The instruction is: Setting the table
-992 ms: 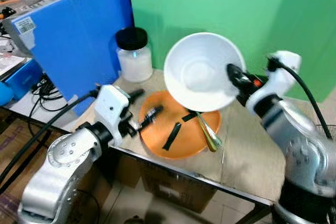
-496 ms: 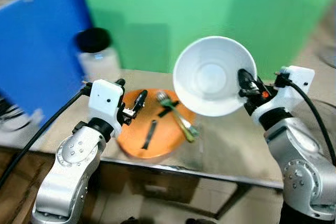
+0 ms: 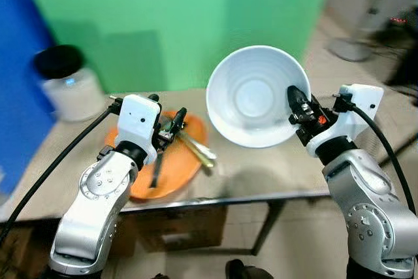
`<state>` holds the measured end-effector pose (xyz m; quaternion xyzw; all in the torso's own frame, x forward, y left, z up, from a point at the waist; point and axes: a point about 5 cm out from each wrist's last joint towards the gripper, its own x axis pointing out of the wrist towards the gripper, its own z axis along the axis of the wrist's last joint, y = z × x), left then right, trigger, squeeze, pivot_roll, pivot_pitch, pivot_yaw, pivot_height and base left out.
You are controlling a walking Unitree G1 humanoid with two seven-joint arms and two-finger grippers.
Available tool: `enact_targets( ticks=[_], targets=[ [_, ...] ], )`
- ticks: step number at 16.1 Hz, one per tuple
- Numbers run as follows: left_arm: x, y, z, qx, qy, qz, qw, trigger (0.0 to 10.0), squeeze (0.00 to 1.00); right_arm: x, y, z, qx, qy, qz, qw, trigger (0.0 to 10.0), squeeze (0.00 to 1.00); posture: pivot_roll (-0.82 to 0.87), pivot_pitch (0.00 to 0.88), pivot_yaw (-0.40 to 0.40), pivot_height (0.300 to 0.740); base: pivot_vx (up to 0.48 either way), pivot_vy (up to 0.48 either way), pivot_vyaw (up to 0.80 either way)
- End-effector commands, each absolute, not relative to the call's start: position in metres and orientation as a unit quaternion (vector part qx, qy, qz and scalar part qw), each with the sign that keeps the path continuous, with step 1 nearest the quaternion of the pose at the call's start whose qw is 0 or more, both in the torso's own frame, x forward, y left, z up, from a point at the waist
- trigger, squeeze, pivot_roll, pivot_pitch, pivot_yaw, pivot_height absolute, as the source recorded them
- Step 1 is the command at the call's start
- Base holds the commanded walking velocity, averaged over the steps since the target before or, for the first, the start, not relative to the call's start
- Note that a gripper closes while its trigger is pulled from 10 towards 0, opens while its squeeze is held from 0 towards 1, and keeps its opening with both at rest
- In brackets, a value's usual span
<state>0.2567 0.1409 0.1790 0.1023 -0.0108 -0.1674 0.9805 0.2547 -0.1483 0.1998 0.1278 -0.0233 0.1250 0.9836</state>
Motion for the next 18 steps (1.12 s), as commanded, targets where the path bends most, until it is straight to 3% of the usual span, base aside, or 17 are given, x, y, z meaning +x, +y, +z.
enact_targets(
  ticks=[1, 18],
  targets=[
    [0.255, 0.141, 0.179, 0.107, -0.009, -0.167, 0.980, 10.0, 0.00, 0.252, -0.146, 0.205, 0.135, -0.040, 0.135, 0.981, 10.0, 0.00, 0.10, 0.000, 0.035, 0.740, 0.000, 0.000, -0.80],
    [0.260, 0.159, 0.179, 0.102, -0.007, -0.126, 0.987, 10.0, 0.00, 0.256, -0.145, 0.201, 0.109, -0.024, 0.128, 0.985, 10.0, 0.00, 0.10, 0.000, 0.024, 0.740, 0.000, 0.000, -0.80]
  ],
)
